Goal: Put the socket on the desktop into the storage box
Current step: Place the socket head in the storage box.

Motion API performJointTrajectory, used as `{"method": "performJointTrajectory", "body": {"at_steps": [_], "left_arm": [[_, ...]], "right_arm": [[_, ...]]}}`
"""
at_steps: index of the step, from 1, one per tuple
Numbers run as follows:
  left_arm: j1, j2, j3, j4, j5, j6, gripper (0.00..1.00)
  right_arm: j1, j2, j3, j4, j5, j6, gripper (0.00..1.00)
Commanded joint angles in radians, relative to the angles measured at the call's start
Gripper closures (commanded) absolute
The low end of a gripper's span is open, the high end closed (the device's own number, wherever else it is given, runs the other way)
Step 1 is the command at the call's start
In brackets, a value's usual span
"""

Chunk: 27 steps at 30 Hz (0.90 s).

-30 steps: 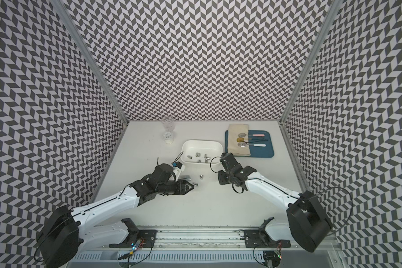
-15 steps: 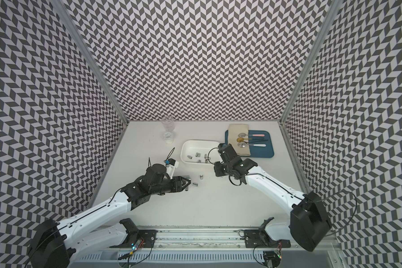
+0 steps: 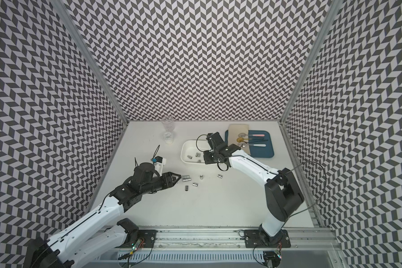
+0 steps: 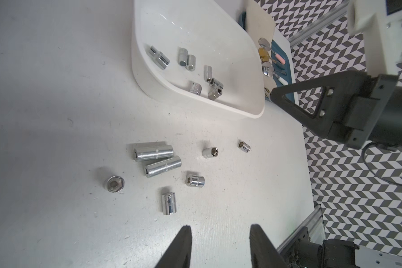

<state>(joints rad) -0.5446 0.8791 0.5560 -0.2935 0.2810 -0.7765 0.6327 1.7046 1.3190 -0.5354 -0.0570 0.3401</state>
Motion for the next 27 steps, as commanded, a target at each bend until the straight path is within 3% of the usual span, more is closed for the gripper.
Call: {"method": "performJointTrajectory", "body": {"at_steps": [1, 12, 27], "left_arm": [[0.03, -0.026, -0.016, -0.045, -0.012, 0.008, 0.55], [0.08, -0.044, -0.037, -0.05, 0.024, 0.014, 0.55], [0.096, -0.05, -0.044, -0.055, 0.03, 0.008, 0.56]], "right_arm": [[0.001, 0.07, 0.071, 0.007, -0.012, -0.016, 0.68], [-0.002, 0.284, 0.263, -0.033, -0.035, -0.028, 0.68], [-0.005, 0.445, 0.373, -0.055, -0.057, -0.028, 0.65]]}}
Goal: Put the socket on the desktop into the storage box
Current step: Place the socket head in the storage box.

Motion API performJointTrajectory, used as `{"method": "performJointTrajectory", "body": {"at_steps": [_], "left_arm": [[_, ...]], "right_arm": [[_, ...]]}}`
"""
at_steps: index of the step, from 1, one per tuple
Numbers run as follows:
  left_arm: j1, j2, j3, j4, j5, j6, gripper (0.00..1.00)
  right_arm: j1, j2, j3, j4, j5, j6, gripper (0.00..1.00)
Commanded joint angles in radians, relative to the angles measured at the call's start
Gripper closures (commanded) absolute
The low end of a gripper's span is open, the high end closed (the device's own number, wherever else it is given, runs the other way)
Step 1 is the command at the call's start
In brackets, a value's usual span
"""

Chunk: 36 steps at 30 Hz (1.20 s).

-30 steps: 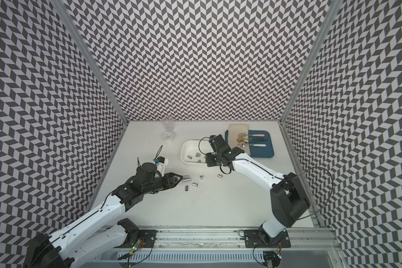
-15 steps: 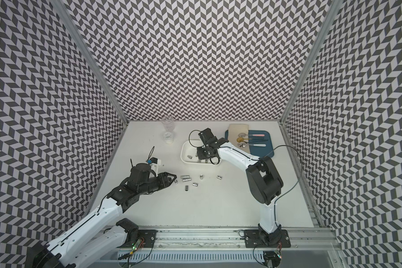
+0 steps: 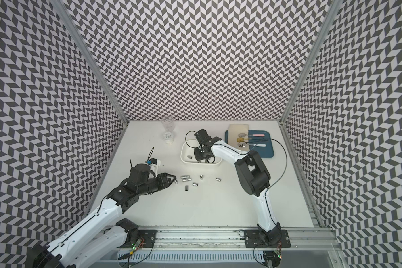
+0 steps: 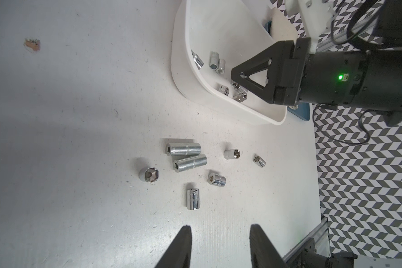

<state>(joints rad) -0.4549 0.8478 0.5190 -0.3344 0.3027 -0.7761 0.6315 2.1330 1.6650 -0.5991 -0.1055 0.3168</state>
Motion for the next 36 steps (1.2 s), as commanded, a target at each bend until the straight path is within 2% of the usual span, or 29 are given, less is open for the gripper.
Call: {"method": "performJointTrajectory", "body": {"at_steps": [1, 11, 21, 30, 36], "left_arm": [[0.006, -0.019, -0.008, -0.015, 0.009, 0.006, 0.56], [0.007, -0.013, -0.011, -0.009, 0.012, 0.001, 0.56], [0.007, -0.002, -0.017, -0.003, 0.029, 0.009, 0.56], [-0.003, 0.014, -0.024, 0.002, 0.075, 0.028, 0.56], [-0.054, 0.039, -0.024, 0.029, 0.078, 0.02, 0.56]], "right_arm": [[-0.004, 0.021, 0.028, 0.008, -0.008, -0.005, 0.65], [-0.004, 0.007, 0.035, 0.004, -0.002, -0.003, 0.52], [-0.002, -0.083, -0.008, -0.001, 0.003, -0.009, 0.52], [0.002, -0.245, -0.117, 0.0, 0.029, -0.038, 0.52], [0.001, -0.35, -0.176, -0.022, 0.053, -0.048, 0.52]]}}
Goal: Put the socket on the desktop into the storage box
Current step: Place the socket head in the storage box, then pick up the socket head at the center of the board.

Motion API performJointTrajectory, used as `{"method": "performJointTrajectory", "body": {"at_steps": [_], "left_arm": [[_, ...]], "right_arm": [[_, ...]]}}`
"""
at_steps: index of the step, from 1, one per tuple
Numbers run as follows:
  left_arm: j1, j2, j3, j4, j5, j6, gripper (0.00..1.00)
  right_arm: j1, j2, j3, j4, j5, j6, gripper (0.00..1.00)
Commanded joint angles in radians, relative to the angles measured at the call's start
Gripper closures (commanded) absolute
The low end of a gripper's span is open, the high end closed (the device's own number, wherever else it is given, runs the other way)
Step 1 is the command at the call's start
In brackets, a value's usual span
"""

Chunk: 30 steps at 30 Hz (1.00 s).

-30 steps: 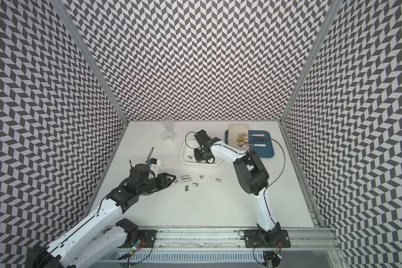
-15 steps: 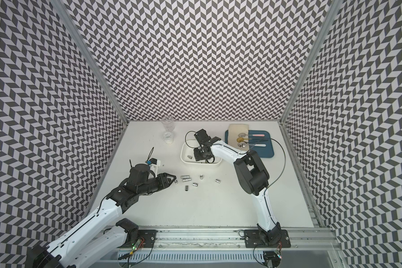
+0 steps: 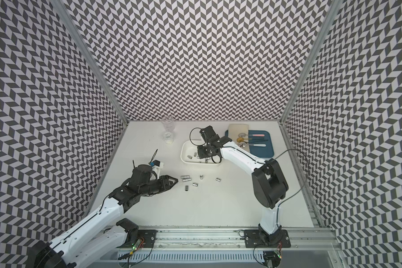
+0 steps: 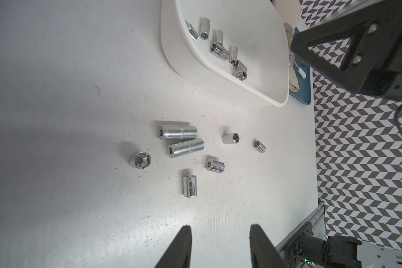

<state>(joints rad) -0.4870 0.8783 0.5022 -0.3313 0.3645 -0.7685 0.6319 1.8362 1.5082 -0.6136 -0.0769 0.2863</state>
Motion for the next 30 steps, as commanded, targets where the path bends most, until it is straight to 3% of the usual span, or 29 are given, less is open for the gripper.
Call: {"method": "performJointTrajectory", "body": {"at_steps": [1, 13, 30], "left_arm": [[-0.034, 0.015, -0.005, 0.032, 0.015, 0.01, 0.56], [-0.165, 0.127, 0.041, 0.093, -0.032, 0.0, 0.56], [-0.356, 0.312, 0.185, 0.029, -0.194, 0.059, 0.56]], "right_arm": [[-0.001, -0.066, -0.025, -0.019, 0.023, -0.016, 0.52], [-0.044, -0.27, -0.229, -0.028, 0.032, 0.004, 0.49], [-0.08, -0.375, -0.431, 0.016, 0.021, 0.044, 0.45]]}}
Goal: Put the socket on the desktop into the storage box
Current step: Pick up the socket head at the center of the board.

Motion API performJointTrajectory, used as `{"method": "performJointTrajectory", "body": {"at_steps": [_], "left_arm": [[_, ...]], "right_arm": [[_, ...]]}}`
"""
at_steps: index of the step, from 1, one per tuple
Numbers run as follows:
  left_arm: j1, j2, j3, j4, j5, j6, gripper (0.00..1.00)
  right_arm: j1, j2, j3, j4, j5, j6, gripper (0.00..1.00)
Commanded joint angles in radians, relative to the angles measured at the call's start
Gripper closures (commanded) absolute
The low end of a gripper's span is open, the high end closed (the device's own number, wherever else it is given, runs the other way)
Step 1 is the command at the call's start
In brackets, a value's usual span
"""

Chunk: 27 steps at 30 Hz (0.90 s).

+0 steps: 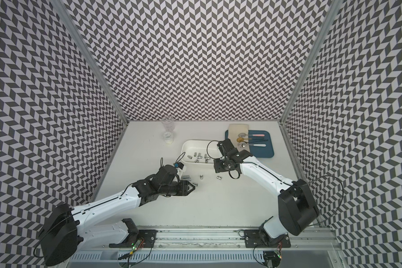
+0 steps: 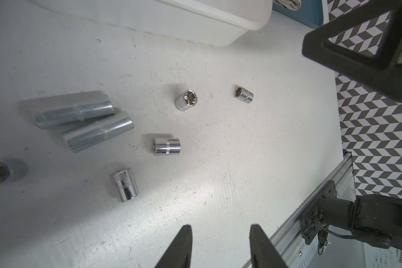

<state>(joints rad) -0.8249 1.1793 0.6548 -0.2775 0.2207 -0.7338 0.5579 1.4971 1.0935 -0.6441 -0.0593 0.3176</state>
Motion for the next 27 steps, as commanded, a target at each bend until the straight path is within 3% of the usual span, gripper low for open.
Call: {"method": "performJointTrajectory", "body": {"at_steps": [1, 16, 27], "left_arm": [[-0.024, 0.015, 0.034, -0.025, -0.056, 0.025, 0.56], [-0.081, 0.04, 0.057, -0.06, -0.103, 0.072, 0.56], [-0.083, 0.026, 0.034, -0.049, -0.106, 0.06, 0.56]], "right_arm": [[-0.008, -0.039, -0.024, 0.048, 0.004, 0.014, 0.45], [-0.01, -0.034, -0.114, 0.076, -0.04, -0.008, 0.46], [0.004, 0.075, -0.119, 0.109, -0.051, -0.04, 0.51]]}}
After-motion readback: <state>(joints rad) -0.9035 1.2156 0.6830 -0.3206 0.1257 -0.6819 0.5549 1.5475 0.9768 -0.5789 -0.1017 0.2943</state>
